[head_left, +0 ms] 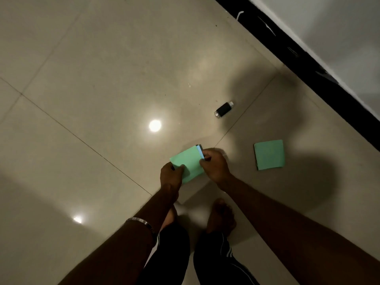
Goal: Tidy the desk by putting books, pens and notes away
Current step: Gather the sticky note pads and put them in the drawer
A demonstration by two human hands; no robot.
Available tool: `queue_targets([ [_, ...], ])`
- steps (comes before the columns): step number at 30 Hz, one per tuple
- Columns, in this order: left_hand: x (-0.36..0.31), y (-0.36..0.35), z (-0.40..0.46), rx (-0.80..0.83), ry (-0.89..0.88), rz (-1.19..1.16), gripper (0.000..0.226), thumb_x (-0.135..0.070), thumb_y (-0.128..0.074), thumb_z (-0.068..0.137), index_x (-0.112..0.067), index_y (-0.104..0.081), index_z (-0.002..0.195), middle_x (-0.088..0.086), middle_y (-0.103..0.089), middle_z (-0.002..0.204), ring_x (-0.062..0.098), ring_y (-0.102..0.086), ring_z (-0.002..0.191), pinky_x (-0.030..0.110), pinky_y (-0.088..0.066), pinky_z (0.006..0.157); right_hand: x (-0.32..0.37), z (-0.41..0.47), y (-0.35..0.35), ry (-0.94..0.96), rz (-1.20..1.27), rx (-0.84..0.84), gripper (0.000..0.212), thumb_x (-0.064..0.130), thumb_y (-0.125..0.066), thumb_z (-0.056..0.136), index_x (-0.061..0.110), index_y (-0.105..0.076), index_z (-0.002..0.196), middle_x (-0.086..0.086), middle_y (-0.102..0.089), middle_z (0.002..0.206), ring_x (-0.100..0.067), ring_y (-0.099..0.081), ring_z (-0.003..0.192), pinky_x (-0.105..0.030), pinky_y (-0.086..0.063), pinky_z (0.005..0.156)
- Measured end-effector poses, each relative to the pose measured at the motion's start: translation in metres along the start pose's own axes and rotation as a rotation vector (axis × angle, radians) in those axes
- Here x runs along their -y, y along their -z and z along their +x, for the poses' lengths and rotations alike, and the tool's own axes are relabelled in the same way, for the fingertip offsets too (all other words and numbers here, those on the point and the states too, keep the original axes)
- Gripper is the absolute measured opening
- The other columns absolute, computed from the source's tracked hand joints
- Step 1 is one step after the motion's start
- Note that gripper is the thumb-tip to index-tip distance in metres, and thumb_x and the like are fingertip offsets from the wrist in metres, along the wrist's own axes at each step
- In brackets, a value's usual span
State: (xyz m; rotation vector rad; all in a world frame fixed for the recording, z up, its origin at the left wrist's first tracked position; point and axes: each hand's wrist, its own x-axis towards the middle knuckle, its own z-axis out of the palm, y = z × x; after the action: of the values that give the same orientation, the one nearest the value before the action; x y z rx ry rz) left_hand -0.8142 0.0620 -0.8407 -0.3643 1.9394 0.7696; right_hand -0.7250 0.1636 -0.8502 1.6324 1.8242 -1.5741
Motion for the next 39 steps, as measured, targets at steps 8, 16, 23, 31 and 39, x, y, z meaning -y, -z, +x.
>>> queue_targets([
  [8, -0.016, -0.038, -0.032, 0.219, -0.100, 0.067, 0.044, 0.005, -0.039, 0.088, -0.008, -0.059, 0.125, 0.011, -0.065, 0.117, 0.028, -0.063, 0.103, 0.042, -0.055, 0.087, -0.026, -0.023, 0.038, -0.069, 0.102, -0.201, 0.030, 0.006, -0.056, 0.083, 0.011, -0.068, 0.110, -0.005, -0.071, 0.104, -0.022, -0.065, 0.095, -0.031, -0.051, 0.081],
  [16, -0.004, -0.109, -0.031, 0.234, -0.101, 0.104, 0.045, -0.023, -0.060, 0.064, -0.018, -0.064, 0.109, 0.006, -0.070, 0.104, 0.027, -0.067, 0.096, 0.051, -0.056, 0.083, -0.067, -0.020, 0.107, -0.108, 0.058, -0.357, 0.027, 0.007, -0.063, 0.083, 0.010, -0.069, 0.109, -0.006, -0.071, 0.104, -0.022, -0.065, 0.096, -0.030, -0.050, 0.084],
  [23, -0.027, -0.169, -0.061, 0.370, -0.168, 0.133, 0.044, 0.006, -0.048, 0.086, -0.011, -0.060, 0.125, 0.005, -0.067, 0.110, 0.023, -0.064, 0.099, 0.037, -0.057, 0.083, -0.106, -0.003, 0.152, -0.122, 0.036, -0.385, 0.031, 0.009, -0.059, 0.083, 0.010, -0.070, 0.111, -0.010, -0.065, 0.113, -0.023, -0.061, 0.105, -0.025, -0.044, 0.089],
  [31, -0.028, -0.217, -0.064, 0.261, -0.228, 0.199, 0.044, 0.001, -0.052, 0.083, -0.015, -0.063, 0.123, 0.005, -0.068, 0.115, 0.022, -0.064, 0.102, 0.042, -0.055, 0.090, -0.127, 0.006, 0.172, -0.182, -0.004, -0.451, 0.041, 0.007, -0.063, 0.082, 0.004, -0.061, 0.122, -0.016, -0.041, 0.133, -0.031, -0.047, 0.120, -0.031, -0.038, 0.103],
  [39, -0.029, -0.219, -0.055, 0.233, -0.202, 0.154, 0.037, -0.006, -0.061, 0.085, -0.008, -0.061, 0.122, 0.010, -0.068, 0.114, 0.024, -0.065, 0.100, 0.042, -0.055, 0.089, -0.124, 0.008, 0.176, -0.177, 0.172, -0.396, 0.043, 0.007, -0.064, 0.079, 0.013, -0.056, 0.120, -0.007, -0.056, 0.120, -0.024, -0.056, 0.109, -0.032, -0.047, 0.090],
])
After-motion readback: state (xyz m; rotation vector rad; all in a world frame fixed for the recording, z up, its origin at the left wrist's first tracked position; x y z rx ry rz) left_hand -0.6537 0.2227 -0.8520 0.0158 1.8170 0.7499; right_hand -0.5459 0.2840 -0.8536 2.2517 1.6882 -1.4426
